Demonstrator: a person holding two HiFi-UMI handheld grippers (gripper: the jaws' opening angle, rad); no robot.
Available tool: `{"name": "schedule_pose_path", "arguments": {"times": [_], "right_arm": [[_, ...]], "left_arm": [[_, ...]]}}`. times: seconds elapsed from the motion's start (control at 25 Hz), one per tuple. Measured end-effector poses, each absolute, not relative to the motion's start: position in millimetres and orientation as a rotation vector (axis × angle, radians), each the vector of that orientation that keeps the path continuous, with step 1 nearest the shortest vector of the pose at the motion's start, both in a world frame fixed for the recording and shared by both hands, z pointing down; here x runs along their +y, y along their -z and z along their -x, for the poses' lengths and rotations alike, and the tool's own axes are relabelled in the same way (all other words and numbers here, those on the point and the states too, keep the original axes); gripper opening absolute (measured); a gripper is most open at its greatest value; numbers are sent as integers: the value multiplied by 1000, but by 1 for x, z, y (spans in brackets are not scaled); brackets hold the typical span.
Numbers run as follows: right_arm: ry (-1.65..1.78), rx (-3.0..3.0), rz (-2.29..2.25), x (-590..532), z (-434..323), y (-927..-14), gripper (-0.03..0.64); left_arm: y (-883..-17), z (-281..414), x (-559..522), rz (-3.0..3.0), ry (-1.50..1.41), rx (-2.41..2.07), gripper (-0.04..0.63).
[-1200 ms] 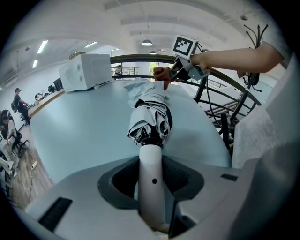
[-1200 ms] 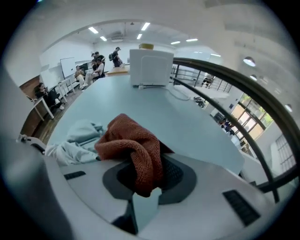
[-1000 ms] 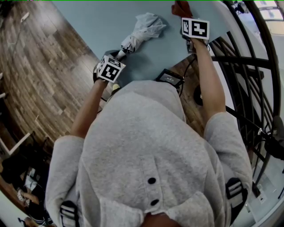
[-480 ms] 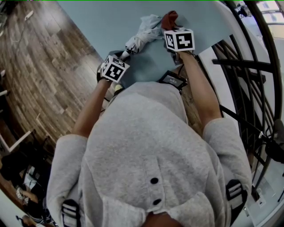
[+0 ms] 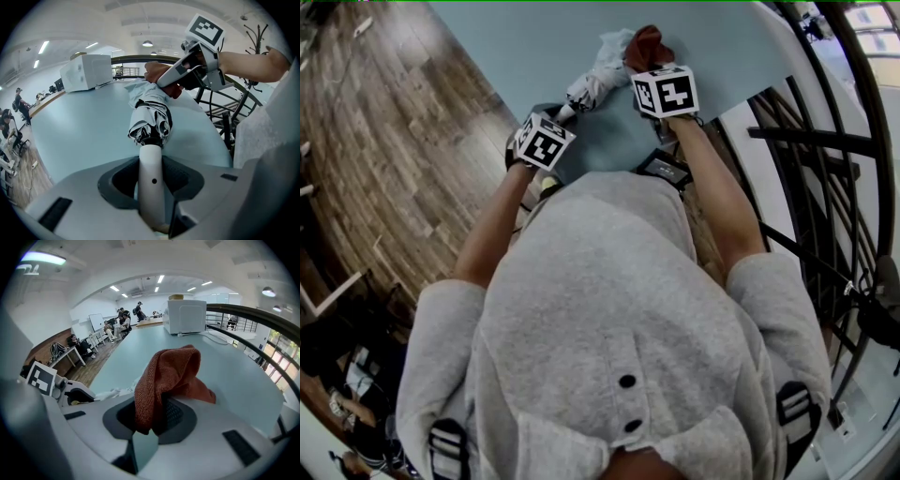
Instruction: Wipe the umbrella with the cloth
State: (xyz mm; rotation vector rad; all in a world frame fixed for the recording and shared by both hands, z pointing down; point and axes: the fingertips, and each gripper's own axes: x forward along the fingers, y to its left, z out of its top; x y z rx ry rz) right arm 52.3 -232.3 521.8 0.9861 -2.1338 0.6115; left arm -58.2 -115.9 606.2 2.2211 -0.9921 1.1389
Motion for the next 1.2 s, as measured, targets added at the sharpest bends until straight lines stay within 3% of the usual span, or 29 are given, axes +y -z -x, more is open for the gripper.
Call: {"name": "schedule_pose_path", "arguments": {"times": [0.92,1.2], "right_arm": [[-995,-2214,-441,-158,64,-527,71],[-1219,-2405,-214,-154,113,-475,71]], "left_arm": [[-606,55,-116,-2223,-1131,-997,156],[-609,58,-115,-2208,-1145,-1017,156]]}}
